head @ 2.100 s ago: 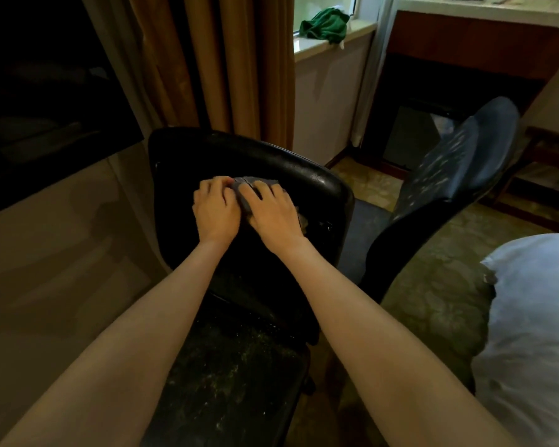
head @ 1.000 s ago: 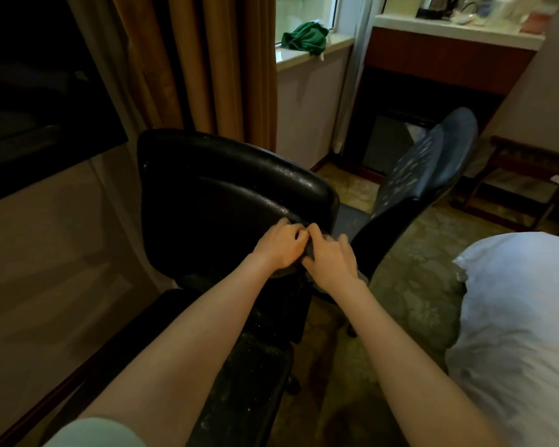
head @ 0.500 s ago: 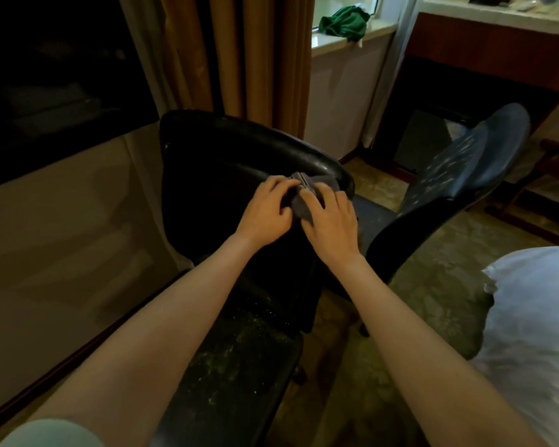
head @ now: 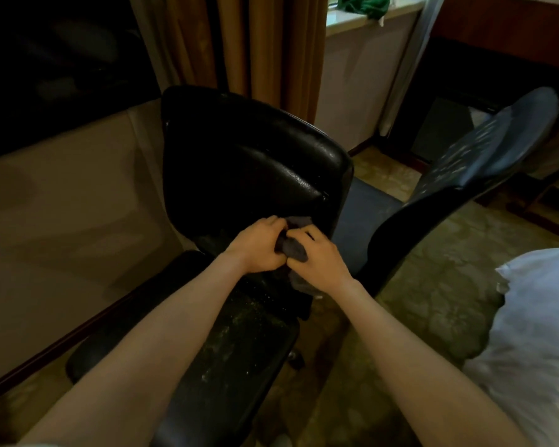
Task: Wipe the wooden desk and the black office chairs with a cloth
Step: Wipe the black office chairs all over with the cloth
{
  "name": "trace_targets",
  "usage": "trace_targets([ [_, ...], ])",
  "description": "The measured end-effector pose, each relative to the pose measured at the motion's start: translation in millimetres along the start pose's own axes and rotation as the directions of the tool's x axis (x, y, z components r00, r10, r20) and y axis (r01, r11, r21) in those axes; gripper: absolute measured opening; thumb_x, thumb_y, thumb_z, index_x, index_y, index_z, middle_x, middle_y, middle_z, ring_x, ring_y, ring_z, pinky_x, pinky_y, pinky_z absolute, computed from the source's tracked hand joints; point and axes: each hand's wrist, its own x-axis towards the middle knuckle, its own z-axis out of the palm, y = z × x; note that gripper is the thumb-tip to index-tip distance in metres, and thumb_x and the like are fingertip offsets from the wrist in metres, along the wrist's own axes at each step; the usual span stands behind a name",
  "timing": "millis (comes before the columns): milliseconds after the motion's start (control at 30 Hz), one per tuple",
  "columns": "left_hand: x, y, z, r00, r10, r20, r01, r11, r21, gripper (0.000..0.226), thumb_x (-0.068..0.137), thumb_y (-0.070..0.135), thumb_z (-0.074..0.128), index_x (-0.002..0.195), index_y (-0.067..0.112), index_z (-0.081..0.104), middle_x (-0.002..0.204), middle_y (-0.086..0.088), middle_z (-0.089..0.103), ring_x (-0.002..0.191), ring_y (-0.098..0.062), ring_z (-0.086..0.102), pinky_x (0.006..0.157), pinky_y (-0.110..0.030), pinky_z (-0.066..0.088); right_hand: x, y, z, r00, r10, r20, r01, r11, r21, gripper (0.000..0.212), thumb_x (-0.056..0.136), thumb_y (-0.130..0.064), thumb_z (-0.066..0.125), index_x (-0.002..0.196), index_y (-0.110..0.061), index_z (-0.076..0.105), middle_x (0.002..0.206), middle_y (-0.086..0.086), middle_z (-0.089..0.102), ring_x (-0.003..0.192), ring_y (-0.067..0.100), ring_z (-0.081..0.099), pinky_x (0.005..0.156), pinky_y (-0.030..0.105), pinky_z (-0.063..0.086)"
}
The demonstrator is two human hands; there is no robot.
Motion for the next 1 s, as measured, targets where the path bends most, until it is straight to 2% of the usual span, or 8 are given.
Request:
trace_targets([
  [67, 4.2, 7.8, -14.4, 0.991, 0.057, -0.12, -0.046, 0.994, 0.095, 0.042, 0.074, 0.026, 0.068, 0.111, 0.01, 0.054, 0.106, -0.006, 0.053, 0.099, -0.023, 0.051, 0.079, -0.03, 0.044, 3.8, -5.8, -9.3, 0.979, -0.071, -0.191, 0.066, 0.997, -0.036, 0.042, 0.08, -0.03, 0.053, 0.119, -0.014, 0.054, 0.11, 0.015, 0.052, 0.095, 0.031, 0.054, 0.067, 0.04, 0.055],
  [167, 20.3, 22.1, -33.0, 0.953, 0.102, -0.286, -0.07, 0.991, 0.118, 0.048, 0.074, 0.02, 0.07, 0.118, 0.006, 0.054, 0.115, -0.013, 0.053, 0.103, -0.029, 0.051, 0.085, -0.034, 0.043, 22.7, -3.2, -28.1, 0.914, -0.151, -0.376, 0.073, 0.974, -0.213, 0.042, 0.078, -0.025, 0.057, 0.118, -0.018, 0.048, 0.114, 0.01, 0.045, 0.096, 0.026, 0.043, 0.072, 0.036, 0.05],
  [300, 38.3, 20.2, -27.4, 0.975, 0.038, -0.218, -0.02, 0.996, 0.085, 0.057, 0.081, 0.017, 0.067, 0.133, 0.012, 0.046, 0.133, -0.008, 0.046, 0.119, -0.023, 0.045, 0.099, -0.031, 0.04, 29.3, 19.1, -20.3, 0.899, -0.143, -0.415, 0.016, 0.956, -0.293, 0.057, 0.068, -0.009, 0.078, 0.121, -0.014, 0.057, 0.115, 0.017, 0.055, 0.099, 0.028, 0.039, 0.078, 0.042, 0.051],
  [467, 13.1, -4.8, 34.4, 0.982, -0.045, -0.183, 0.048, 0.999, 0.016, 0.054, 0.085, 0.014, 0.064, 0.135, 0.011, 0.044, 0.139, -0.008, 0.044, 0.127, -0.022, 0.041, 0.107, -0.024, 0.027, 1.5, 25.4, 40.6, 0.917, -0.092, -0.387, -0.003, 0.972, -0.237, 0.06, 0.064, -0.01, 0.082, 0.118, -0.017, 0.057, 0.113, 0.012, 0.048, 0.098, 0.028, 0.039, 0.075, 0.039, 0.052],
  [600, -17.2, -41.0, 78.5, 0.99, -0.132, 0.057, 0.129, 0.99, 0.058, 0.052, 0.087, 0.014, 0.061, 0.136, 0.013, 0.043, 0.138, -0.008, 0.043, 0.126, -0.024, 0.042, 0.106, -0.032, 0.037, -26.4, 16.8, 95.4, 0.982, 0.024, -0.186, -0.071, 0.966, -0.249, 0.055, 0.062, -0.013, 0.083, 0.114, -0.014, 0.065, 0.11, 0.014, 0.057, 0.1, 0.03, 0.044, 0.077, 0.041, 0.056],
  [733, -68.1, -63.8, 105.4, 0.951, -0.183, 0.251, 0.159, 0.981, 0.114, 0.05, 0.087, 0.018, 0.058, 0.135, 0.016, 0.043, 0.133, -0.005, 0.043, 0.123, -0.023, 0.043, 0.102, -0.033, 0.04, -57.2, -9.0, 132.3, 0.946, 0.262, 0.19, -0.231, 0.957, -0.174, 0.049, 0.088, -0.016, 0.059, 0.136, -0.017, 0.046, 0.137, 0.009, 0.041, 0.126, 0.031, 0.037, 0.103, 0.041, 0.04],
  [900, -65.1, -57.2, 72.3, 0.999, -0.03, 0.019, 0.029, 0.998, 0.049, 0.05, 0.085, 0.014, 0.063, 0.132, 0.01, 0.047, 0.13, -0.008, 0.046, 0.119, -0.022, 0.045, 0.102, -0.028, 0.038, -47.6, -31.8, 112.6, 0.987, 0.123, -0.1, -0.145, 0.956, -0.254, 0.055, 0.062, -0.013, 0.083, 0.114, -0.011, 0.065, 0.108, 0.013, 0.061, 0.091, 0.031, 0.06, 0.072, 0.041, 0.056],
  [1000, -37.3, -44.2, 38.6, 0.981, 0.0, -0.196, -0.006, 1.0, -0.029, 0.051, 0.085, 0.011, 0.062, 0.134, 0.011, 0.046, 0.13, -0.008, 0.046, 0.116, -0.022, 0.045, 0.098, -0.027, 0.039, -11.7, -27.0, 78.1, 0.949, -0.023, -0.315, -0.111, 0.91, -0.4, 0.048, 0.068, -0.02, 0.074, 0.114, -0.014, 0.065, 0.107, 0.012, 0.062, 0.091, 0.027, 0.053, 0.075, 0.036, 0.043],
])
